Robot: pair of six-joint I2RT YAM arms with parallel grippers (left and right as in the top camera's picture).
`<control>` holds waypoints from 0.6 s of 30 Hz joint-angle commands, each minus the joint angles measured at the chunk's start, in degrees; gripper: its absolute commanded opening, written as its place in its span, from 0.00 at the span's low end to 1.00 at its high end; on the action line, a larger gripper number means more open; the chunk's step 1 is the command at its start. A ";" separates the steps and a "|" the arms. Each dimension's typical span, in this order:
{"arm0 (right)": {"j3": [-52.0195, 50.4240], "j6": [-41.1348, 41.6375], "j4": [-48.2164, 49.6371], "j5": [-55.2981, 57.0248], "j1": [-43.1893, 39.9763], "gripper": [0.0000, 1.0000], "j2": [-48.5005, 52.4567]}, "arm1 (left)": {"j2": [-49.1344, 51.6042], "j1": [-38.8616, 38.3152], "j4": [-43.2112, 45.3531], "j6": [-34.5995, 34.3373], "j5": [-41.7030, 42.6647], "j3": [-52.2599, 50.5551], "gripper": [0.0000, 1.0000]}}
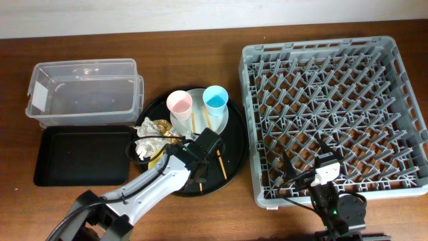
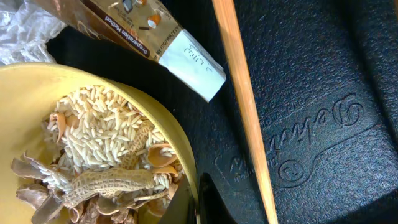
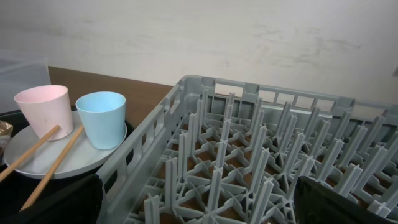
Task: Sort waste into correct bins and load items into the dishwasher rack
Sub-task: 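Grasp the yellow bowl rim with the left gripper and lift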
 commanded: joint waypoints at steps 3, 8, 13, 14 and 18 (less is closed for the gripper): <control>-0.31 0.31 -0.28 0.26 0.42 0.98 -0.37 | -3.21 0.13 -10.73 1.05 -0.59 13.29 0.00; -0.31 0.31 -0.28 0.26 0.42 0.98 -0.37 | -14.27 16.79 -29.18 11.04 9.84 28.22 0.00; -0.31 0.31 -0.28 0.26 0.42 0.98 -0.37 | -13.57 51.06 -28.50 26.60 31.95 27.82 0.00; -0.31 0.31 -0.28 0.26 0.42 0.98 -0.37 | -13.18 56.33 -27.76 28.72 37.07 27.30 0.00; -0.31 0.31 -0.28 0.26 0.42 0.98 -0.37 | -12.87 74.58 -15.10 31.93 59.47 16.28 0.00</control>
